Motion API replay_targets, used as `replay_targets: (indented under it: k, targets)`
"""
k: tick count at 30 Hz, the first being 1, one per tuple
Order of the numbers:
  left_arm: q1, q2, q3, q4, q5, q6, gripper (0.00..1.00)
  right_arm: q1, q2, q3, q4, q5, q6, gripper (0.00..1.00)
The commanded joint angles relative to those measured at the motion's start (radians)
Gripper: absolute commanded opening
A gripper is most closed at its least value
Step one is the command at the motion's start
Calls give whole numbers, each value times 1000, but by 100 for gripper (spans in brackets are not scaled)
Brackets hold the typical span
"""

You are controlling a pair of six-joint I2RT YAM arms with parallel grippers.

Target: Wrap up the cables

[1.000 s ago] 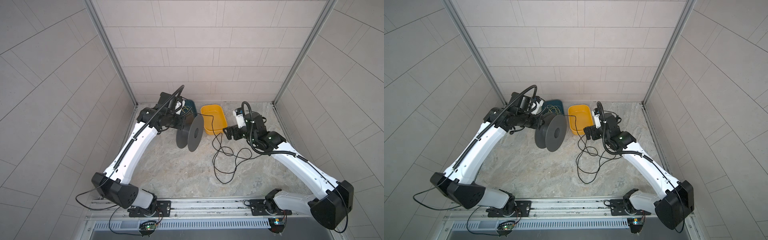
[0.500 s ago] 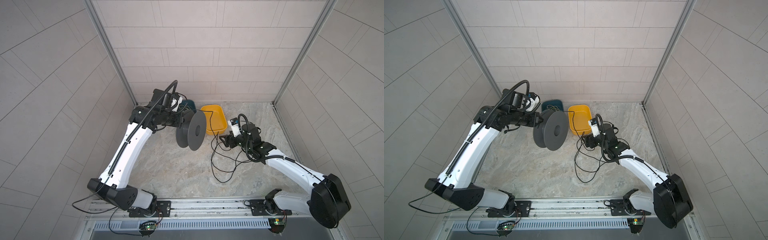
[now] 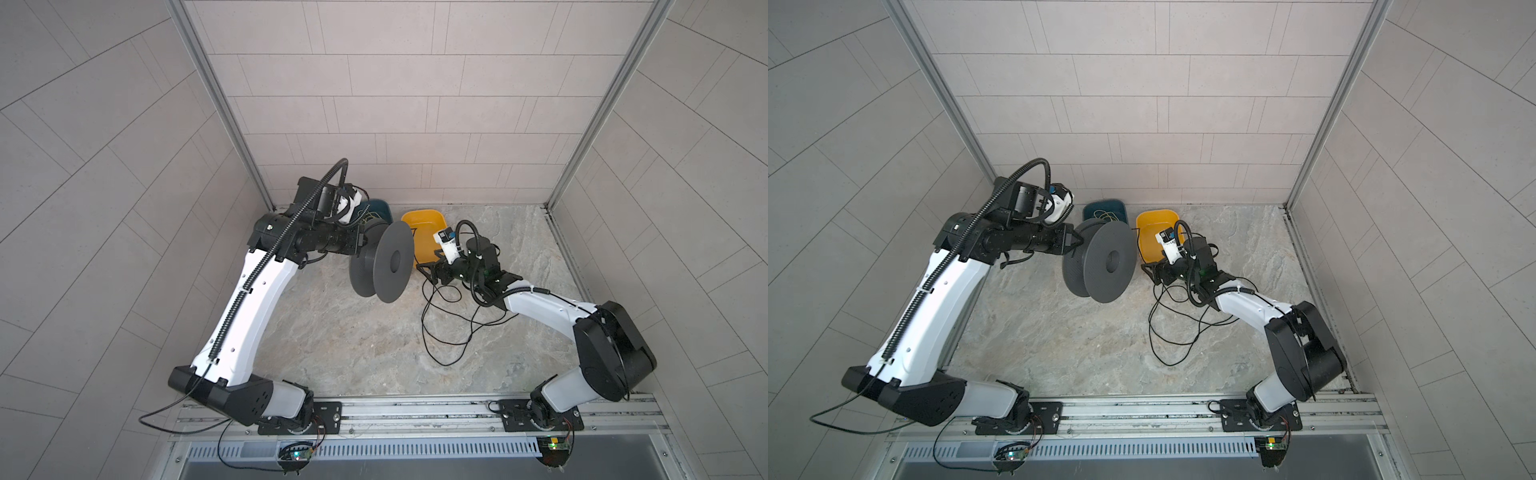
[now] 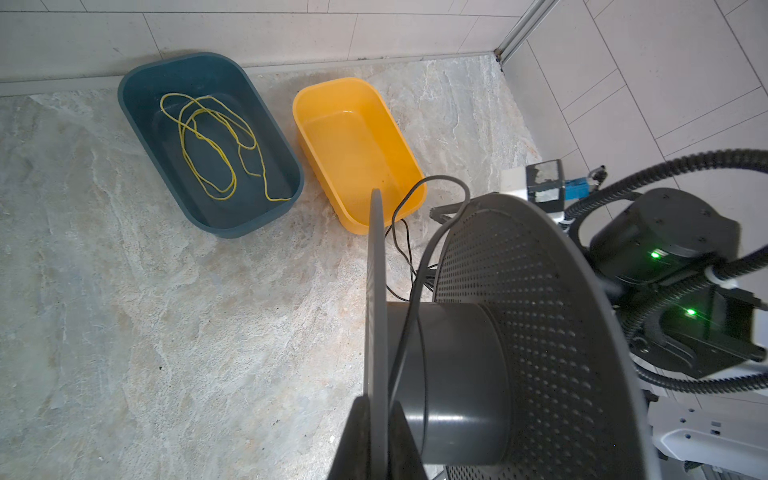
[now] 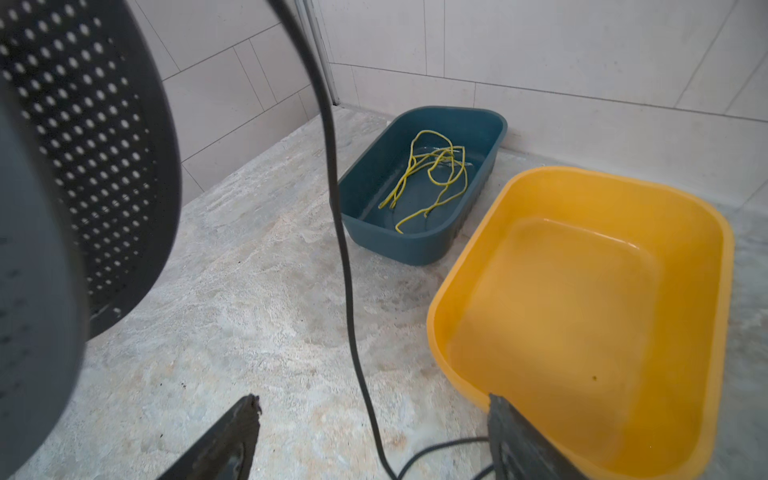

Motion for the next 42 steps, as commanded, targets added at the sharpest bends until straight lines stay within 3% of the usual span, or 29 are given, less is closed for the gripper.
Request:
replay_targets:
  k: [1, 11, 19, 24, 27, 34, 42]
  targets:
    - [8, -38, 55, 26, 39, -16, 0, 2, 51, 51, 25, -63, -30, 83]
    - [28, -38, 93, 28, 57, -32, 0, 3, 137, 38, 98, -126, 28, 63]
    - [49, -38, 104, 48, 68, -65, 0, 5, 155, 23, 79, -163, 53, 20]
    - [91, -51, 62, 110, 43, -167, 0, 18, 131, -17, 77, -158, 62, 14]
    - [113, -63, 21, 169, 2, -241, 0, 27, 112, -45, 78, -136, 75, 1]
    - [114, -125, -113, 336, -173, -421, 0, 108, 42, -81, 6, 1, 29, 0]
    - [113, -173, -187, 394, -376, -456, 0, 233, -62, -52, -169, 167, -137, 0]
